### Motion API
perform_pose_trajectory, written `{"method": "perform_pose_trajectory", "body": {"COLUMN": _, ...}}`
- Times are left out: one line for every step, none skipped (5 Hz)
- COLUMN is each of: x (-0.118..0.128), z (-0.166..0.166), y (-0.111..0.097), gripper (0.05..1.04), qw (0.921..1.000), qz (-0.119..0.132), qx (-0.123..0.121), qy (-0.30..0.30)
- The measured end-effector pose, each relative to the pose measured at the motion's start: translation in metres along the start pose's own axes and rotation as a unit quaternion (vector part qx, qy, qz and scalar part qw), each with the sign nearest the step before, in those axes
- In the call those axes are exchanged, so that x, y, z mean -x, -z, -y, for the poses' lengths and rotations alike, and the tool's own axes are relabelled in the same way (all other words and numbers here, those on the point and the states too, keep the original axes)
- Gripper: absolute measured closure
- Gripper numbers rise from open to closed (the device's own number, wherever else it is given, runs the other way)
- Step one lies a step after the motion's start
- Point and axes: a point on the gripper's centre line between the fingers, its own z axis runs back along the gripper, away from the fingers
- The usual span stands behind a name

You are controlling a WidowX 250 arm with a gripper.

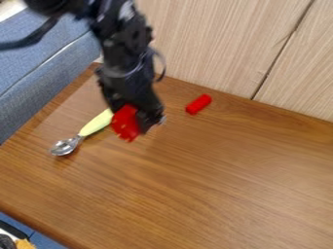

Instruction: Put the red object to the right side of the yellow spoon

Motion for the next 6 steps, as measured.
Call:
{"method": "perform_pose_trajectory", "body": {"x": 0.025, "z": -0.008, "y": 0.005, "gripper": 0.326, "qw": 0.9999, "qz": 0.007, "qx": 0.007, "qy": -0.004}}
{"method": "perform_pose_trajectory", "body": {"x": 0.049, "z": -0.016, "y": 0.018, "gripper": 0.326, "qw": 0.9998, "qz": -0.006, "qx": -0.007, "qy": 0.019}}
{"method": "perform_pose_trajectory", "body": {"x": 0.067, "z": -0.021, "y": 0.038, "gripper": 0.326, "qw": 0.9991, "qz": -0.025, "qx": -0.02, "qy": 0.028}}
{"method": "perform_pose_trajectory", "body": {"x": 0.07, "z": -0.022, "y": 0.043, "gripper": 0.326, "qw": 0.9983, "qz": -0.038, "qx": -0.035, "qy": 0.026}}
{"method": "perform_pose_trajectory", "body": {"x": 0.067, "z": -0.021, "y": 0.045, "gripper": 0.257, "qw": 0.9978, "qz": -0.042, "qx": -0.04, "qy": 0.031}}
{"method": "perform_pose_trajectory", "body": {"x": 0.066, "z": -0.023, "y": 0.043, "gripper": 0.077, "qw": 0.9973, "qz": -0.052, "qx": -0.045, "qy": 0.026}}
